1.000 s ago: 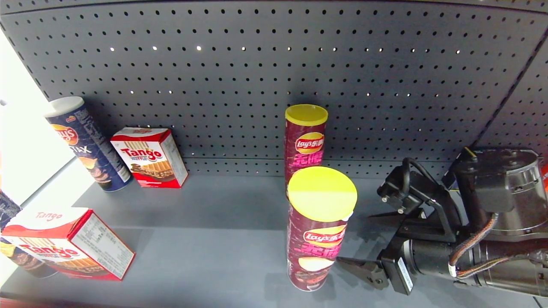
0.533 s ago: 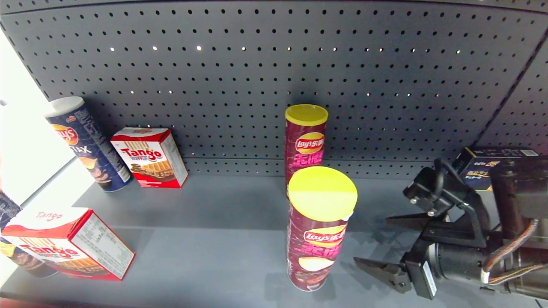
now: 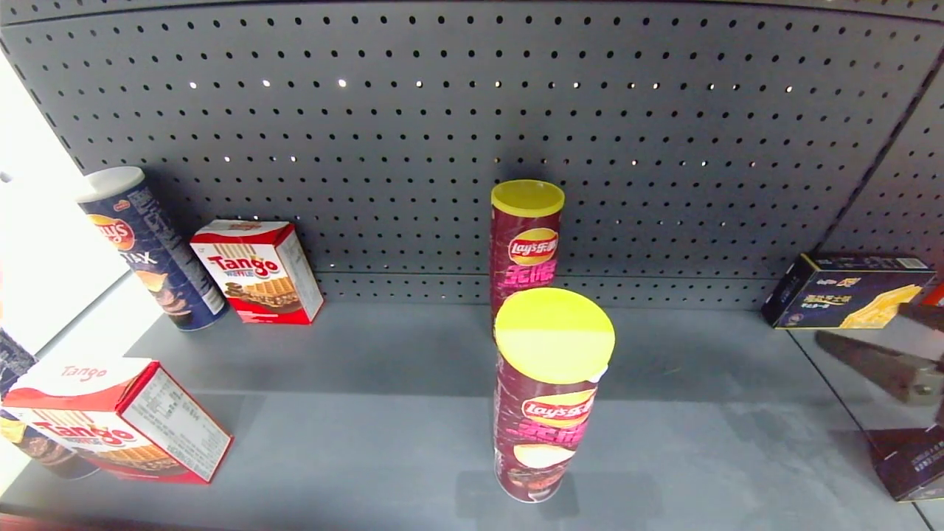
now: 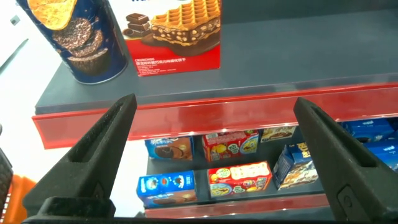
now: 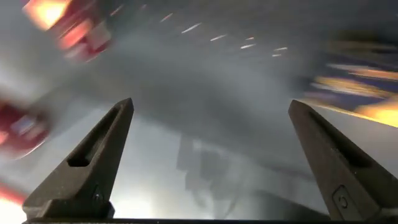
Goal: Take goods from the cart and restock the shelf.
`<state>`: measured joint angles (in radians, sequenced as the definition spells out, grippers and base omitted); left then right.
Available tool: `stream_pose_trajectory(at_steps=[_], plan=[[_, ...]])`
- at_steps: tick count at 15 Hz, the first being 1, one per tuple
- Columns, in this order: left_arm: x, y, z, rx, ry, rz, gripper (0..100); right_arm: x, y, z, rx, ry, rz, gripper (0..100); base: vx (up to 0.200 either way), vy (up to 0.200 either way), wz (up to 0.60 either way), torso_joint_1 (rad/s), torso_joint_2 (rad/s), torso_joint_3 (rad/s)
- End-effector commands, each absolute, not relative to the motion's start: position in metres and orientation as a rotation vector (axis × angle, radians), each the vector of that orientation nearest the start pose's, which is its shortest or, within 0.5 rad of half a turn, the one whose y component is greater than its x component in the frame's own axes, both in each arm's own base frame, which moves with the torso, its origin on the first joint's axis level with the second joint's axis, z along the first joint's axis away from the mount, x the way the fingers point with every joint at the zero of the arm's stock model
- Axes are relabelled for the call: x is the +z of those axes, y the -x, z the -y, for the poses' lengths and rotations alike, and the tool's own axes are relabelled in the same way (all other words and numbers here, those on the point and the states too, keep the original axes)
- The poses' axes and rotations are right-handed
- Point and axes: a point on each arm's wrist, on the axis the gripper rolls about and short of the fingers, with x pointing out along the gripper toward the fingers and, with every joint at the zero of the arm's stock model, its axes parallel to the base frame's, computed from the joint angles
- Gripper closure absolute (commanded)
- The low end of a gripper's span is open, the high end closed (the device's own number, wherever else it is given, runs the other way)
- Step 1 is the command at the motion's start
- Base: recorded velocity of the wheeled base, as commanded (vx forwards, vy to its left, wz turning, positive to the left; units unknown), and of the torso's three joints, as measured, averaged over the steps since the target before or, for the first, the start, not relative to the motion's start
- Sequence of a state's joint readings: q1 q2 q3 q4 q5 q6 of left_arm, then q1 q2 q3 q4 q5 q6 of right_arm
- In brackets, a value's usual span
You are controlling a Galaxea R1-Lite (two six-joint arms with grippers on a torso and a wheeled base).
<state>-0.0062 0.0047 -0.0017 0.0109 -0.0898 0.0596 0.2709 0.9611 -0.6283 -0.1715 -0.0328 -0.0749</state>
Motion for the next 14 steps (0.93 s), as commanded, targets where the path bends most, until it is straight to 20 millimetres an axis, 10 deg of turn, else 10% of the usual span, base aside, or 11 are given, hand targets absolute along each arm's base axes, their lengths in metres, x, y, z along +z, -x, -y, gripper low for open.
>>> stream_pose_trajectory(at_steps=[1, 8, 14], plan=[[0.075, 0.023, 0.002, -0.099, -0.061, -0.012, 0, 0.233, -0.055, -0.002, 0.02, 0.08, 0.036, 0, 0.0, 0.0, 0.0, 0.0, 0.0, 0.0], [0.075, 0.022, 0.002, -0.1, -0.064, -0.012, 0, 0.136, 0.02, 0.0, -0.088, 0.087, 0.093, 0, 0.0, 0.0, 0.0, 0.0, 0.0, 0.0], [0.075, 0.022, 0.002, -0.103, -0.065, -0.012, 0, 0.084, 0.023, 0.001, -0.086, 0.073, 0.078, 0, 0.0, 0.0, 0.0, 0.0, 0.0, 0.0]])
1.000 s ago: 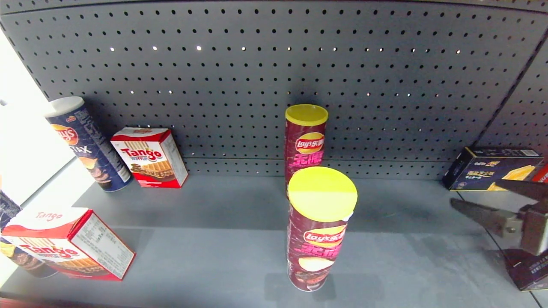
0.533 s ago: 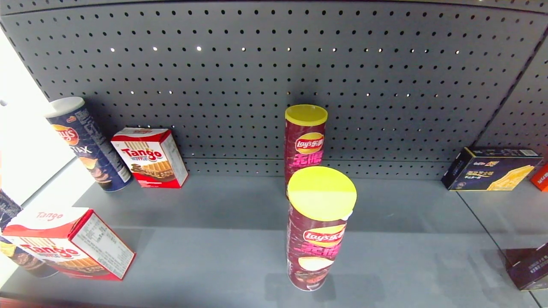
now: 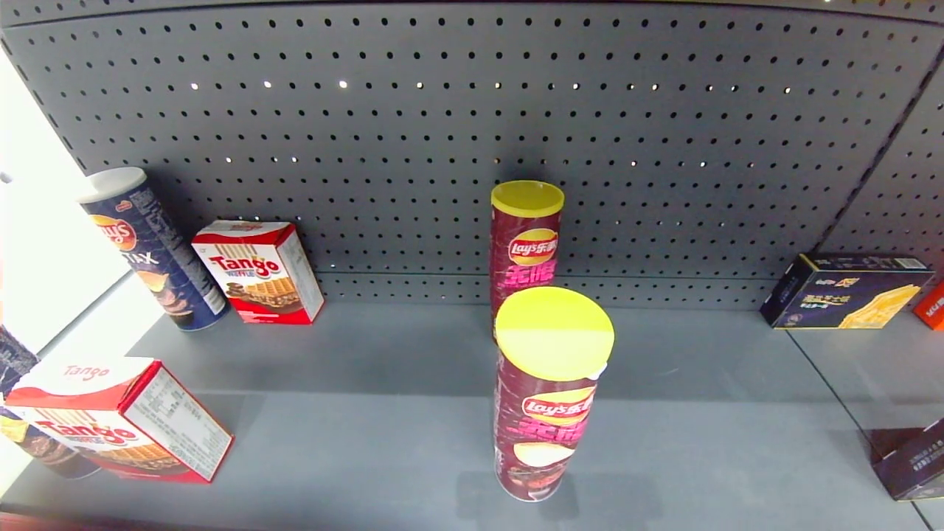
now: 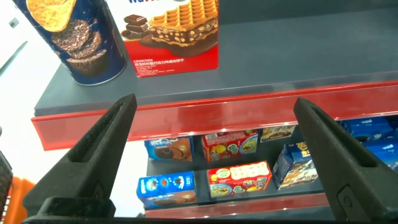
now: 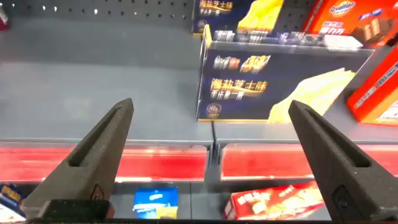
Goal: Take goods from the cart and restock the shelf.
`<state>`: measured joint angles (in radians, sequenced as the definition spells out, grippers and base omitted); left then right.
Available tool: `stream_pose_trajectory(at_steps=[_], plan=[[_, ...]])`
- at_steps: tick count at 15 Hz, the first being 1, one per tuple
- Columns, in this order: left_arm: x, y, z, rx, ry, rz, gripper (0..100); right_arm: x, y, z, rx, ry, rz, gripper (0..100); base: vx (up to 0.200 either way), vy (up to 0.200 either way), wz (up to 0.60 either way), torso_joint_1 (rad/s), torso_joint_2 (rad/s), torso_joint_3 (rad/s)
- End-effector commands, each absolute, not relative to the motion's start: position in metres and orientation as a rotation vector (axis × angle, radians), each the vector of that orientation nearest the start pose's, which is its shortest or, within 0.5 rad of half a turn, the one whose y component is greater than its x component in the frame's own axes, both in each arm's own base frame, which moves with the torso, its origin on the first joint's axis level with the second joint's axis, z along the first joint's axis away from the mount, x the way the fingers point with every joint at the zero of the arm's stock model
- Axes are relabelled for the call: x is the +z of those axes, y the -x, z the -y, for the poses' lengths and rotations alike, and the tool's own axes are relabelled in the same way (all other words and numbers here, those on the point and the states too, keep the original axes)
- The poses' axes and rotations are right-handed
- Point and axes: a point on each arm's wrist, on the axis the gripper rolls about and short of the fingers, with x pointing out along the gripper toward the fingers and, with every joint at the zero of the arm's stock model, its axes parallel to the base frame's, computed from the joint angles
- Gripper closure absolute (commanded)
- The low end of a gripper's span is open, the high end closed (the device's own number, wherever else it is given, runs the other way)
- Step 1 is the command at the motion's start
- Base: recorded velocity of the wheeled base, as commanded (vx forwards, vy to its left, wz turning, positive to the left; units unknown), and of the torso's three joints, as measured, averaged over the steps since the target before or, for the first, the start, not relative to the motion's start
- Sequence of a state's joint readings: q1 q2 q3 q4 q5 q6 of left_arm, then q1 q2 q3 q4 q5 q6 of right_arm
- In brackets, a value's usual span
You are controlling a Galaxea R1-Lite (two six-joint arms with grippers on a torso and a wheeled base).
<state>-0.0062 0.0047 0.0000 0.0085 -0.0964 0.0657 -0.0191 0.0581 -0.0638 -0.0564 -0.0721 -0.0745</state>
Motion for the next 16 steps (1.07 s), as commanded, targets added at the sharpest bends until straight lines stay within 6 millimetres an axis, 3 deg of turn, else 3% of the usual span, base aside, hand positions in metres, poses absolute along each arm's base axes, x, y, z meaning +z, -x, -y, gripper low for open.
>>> stream_pose_trajectory(at_steps=[1, 3, 5, 16], plan=[[0.0747, 0.0225, 0.002, -0.103, -0.065, -0.012, 0, 0.0824, 0.023, -0.0002, -0.021, 0.074, 0.067, 0, 0.0, 0.0, 0.0, 0.0, 0.0, 0.0], [0.0747, 0.0225, 0.002, -0.103, -0.065, -0.012, 0, 0.0816, 0.0233, -0.0018, 0.043, 0.071, 0.044, 0, 0.0, 0.0, 0.0, 0.0, 0.0, 0.0], [0.0747, 0.0225, 0.002, -0.103, -0.065, -0.012, 0, 0.0753, 0.0229, 0.0013, -0.09, 0.012, -0.002, 0, 0.0, 0.0, 0.0, 0.0, 0.0, 0.0], [0.0753, 0.0224, 0.002, -0.1, -0.064, -0.006, 0, 0.0753, 0.0228, 0.0008, -0.067, 0.011, -0.002, 0, 0.0, 0.0, 0.0, 0.0, 0.0, 0.0]])
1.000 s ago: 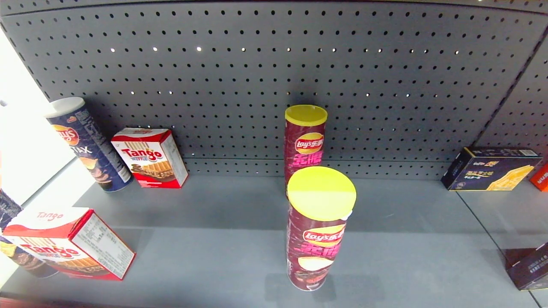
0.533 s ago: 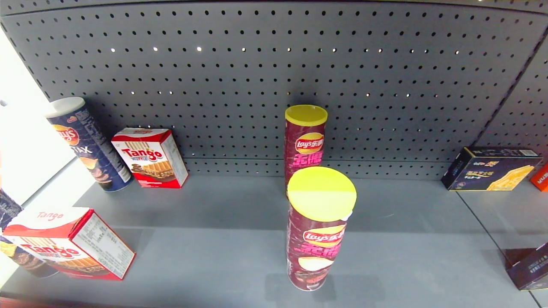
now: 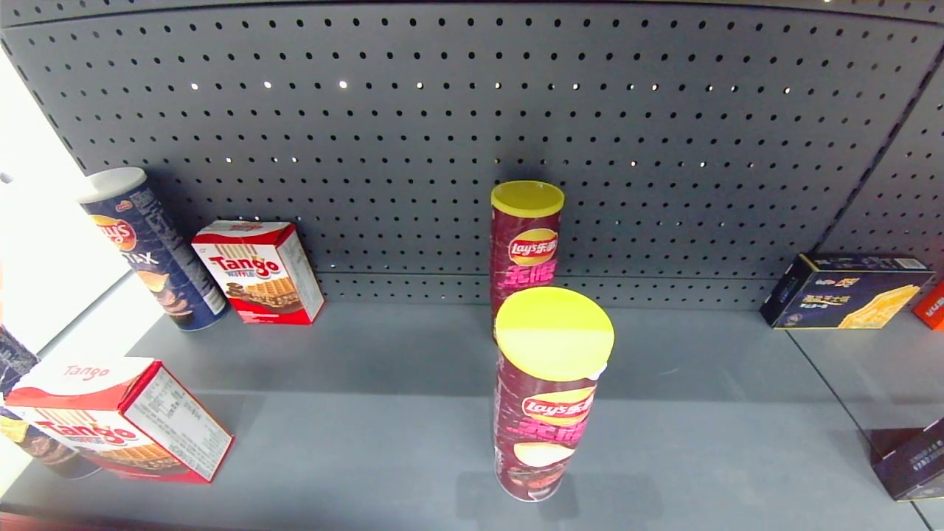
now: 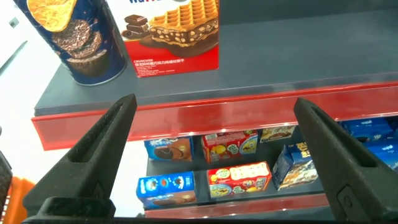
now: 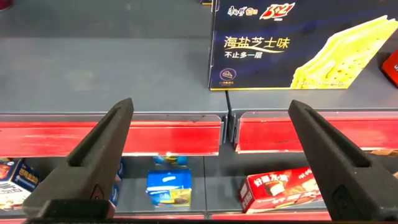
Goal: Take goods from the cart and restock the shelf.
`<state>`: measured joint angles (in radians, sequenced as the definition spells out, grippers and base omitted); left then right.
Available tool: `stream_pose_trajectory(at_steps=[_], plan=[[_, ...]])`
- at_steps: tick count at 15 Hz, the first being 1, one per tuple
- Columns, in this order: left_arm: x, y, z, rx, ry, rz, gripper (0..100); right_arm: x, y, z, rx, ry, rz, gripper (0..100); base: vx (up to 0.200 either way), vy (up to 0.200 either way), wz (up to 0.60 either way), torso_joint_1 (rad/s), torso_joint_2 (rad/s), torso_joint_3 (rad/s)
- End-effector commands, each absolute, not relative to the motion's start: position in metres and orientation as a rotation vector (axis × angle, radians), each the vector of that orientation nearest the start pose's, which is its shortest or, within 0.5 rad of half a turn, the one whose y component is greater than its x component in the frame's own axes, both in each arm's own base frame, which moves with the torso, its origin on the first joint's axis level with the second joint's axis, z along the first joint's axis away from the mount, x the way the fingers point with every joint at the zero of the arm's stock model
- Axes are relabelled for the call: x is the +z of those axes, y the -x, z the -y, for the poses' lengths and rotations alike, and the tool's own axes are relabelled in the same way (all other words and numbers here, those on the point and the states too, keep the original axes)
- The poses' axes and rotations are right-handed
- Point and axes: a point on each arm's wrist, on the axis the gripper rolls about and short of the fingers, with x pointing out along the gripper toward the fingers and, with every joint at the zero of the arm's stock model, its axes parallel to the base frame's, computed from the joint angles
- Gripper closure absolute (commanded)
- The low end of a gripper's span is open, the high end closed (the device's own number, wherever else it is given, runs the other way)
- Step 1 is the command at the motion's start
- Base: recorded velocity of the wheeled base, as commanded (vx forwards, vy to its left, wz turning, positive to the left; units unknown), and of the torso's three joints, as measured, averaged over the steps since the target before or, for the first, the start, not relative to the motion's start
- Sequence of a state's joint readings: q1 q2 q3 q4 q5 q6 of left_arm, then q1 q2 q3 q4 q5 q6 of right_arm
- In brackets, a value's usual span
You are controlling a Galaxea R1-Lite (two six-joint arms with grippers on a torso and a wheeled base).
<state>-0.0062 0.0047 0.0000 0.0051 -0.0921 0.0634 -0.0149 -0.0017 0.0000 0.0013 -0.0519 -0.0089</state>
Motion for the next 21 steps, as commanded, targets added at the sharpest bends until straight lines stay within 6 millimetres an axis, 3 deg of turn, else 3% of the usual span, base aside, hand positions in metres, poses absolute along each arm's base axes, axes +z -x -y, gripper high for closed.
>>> stream_pose_trajectory(at_steps=[1, 5, 21], plan=[[0.0753, 0.0224, 0.0018, -0.092, -0.061, -0.006, 0, 0.0755, 0.0228, 0.0008, -0.067, 0.006, 0.0, 0, 0.0, 0.0, 0.0, 0.0, 0.0, 0.0], [0.0753, 0.0224, 0.0016, -0.085, -0.059, -0.007, 0, 0.0755, 0.0228, 0.0008, -0.067, 0.008, 0.0, 0, -0.1, 0.0, 0.0, 0.0, 0.0, 0.002], [0.0753, 0.0224, 0.0016, -0.085, -0.038, -0.008, 0, 0.0755, 0.0228, 0.0008, -0.067, 0.011, 0.0, 0, 0.0, 0.0, 0.0, 0.0, 0.0, 0.0]])
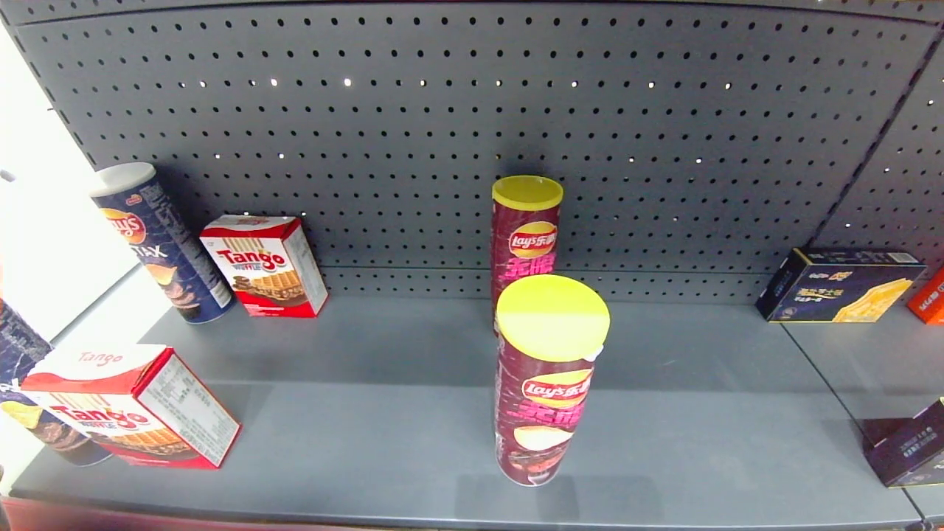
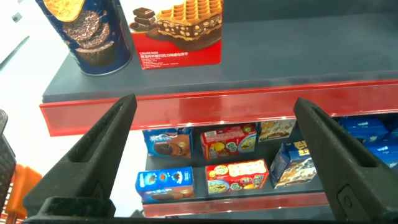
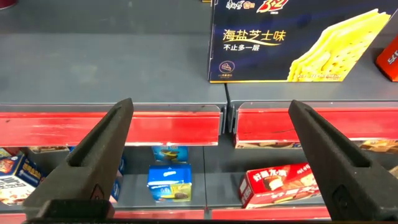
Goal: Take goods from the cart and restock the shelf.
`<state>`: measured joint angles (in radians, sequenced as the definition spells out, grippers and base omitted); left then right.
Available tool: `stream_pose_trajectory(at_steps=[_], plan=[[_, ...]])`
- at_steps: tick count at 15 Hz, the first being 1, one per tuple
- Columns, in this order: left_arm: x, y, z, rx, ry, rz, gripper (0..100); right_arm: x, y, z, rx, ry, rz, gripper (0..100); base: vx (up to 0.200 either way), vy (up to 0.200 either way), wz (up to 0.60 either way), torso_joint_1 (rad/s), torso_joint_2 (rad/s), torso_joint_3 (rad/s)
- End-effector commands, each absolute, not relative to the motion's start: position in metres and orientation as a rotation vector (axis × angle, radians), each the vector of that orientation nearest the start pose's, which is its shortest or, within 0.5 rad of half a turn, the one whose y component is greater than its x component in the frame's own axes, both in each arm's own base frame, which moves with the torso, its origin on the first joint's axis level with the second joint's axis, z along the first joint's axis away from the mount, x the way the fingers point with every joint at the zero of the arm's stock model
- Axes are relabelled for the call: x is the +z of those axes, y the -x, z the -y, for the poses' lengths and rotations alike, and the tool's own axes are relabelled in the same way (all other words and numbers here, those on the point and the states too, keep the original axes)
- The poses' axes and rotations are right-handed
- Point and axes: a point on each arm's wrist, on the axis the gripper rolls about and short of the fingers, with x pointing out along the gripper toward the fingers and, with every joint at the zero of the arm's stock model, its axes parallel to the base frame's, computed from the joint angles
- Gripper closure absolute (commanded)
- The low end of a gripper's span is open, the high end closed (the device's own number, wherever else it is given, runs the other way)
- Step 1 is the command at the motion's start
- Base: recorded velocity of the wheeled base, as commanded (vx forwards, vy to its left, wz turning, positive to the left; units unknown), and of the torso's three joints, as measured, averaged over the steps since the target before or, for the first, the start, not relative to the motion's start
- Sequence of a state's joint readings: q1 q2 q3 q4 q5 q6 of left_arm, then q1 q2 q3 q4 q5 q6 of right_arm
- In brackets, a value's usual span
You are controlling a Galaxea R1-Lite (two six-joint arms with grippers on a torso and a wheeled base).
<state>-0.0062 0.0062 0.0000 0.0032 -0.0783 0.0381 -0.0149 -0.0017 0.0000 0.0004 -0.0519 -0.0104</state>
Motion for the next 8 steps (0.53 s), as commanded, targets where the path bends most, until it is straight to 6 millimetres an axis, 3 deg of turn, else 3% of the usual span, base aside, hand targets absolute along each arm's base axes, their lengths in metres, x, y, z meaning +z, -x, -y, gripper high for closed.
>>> stream_pose_trajectory(at_steps=[1, 8], plan=[[0.0753, 0.0224, 0.0016, -0.085, -0.038, -0.008, 0, 0.0755, 0.0228, 0.0008, -0.067, 0.011, 0.0, 0, 0.0, 0.0, 0.0, 0.0, 0.0, 0.0], [0.0753, 0.0224, 0.0017, -0.086, -0.04, -0.007, 0, 0.0753, 0.0228, 0.0008, -0.066, 0.012, -0.002, 0, 0.0, 0.0, 0.0, 0.0, 0.0, 0.0]])
